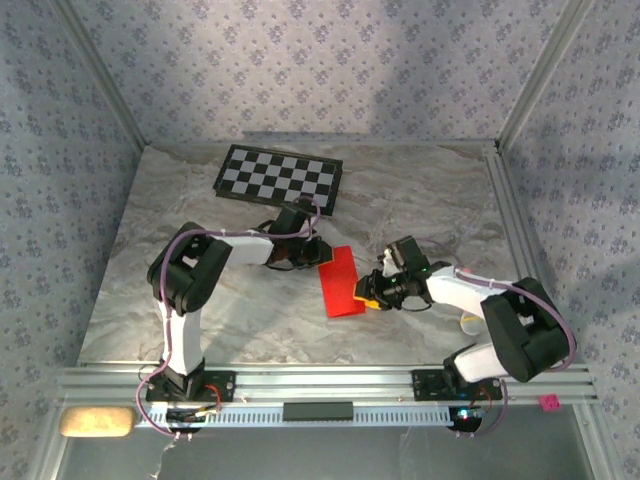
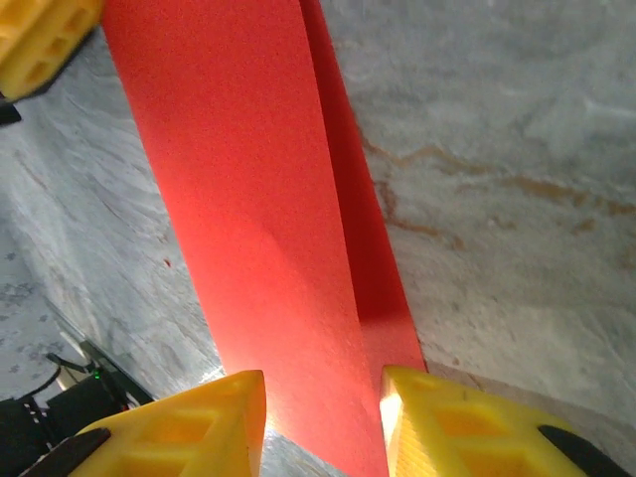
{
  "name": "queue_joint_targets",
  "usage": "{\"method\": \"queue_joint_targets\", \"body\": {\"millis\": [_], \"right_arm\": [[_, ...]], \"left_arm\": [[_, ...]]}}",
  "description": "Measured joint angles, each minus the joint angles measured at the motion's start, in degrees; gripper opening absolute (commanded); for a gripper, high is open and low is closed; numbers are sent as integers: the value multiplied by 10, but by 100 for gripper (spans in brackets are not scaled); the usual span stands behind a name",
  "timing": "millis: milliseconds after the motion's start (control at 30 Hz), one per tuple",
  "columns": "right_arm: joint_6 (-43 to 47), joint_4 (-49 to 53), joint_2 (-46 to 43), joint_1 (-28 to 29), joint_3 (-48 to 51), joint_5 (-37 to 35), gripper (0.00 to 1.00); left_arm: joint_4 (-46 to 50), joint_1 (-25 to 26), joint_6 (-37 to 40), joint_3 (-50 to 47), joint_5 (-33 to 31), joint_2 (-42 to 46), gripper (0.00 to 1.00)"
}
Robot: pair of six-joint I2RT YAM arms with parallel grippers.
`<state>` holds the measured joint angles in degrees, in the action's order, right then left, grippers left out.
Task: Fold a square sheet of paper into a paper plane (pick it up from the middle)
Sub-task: Fold the triangle a second time at the center of the table.
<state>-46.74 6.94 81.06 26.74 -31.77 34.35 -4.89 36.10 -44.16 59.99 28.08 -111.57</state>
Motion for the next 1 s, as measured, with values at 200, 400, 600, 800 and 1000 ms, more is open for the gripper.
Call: {"method": "queue_joint_targets", "body": {"millis": [200, 400, 600, 800, 1000], "right_arm": [[7, -26, 14, -9, -10, 28, 37], [17, -55, 40, -27, -13, 56, 36], [22, -90, 65, -37, -13, 82, 31], [23, -109, 85, -49, -18, 90, 25], [26, -118, 93, -53, -19, 99, 16]], "left_arm": [[4, -1, 9, 5, 9, -4, 21], [8, -1, 27, 24, 21, -18, 21], [9, -1, 42, 40, 30, -31, 21], [12, -1, 52, 49, 30, -37, 21], [22, -1, 58, 61, 29, -40, 24]]}}
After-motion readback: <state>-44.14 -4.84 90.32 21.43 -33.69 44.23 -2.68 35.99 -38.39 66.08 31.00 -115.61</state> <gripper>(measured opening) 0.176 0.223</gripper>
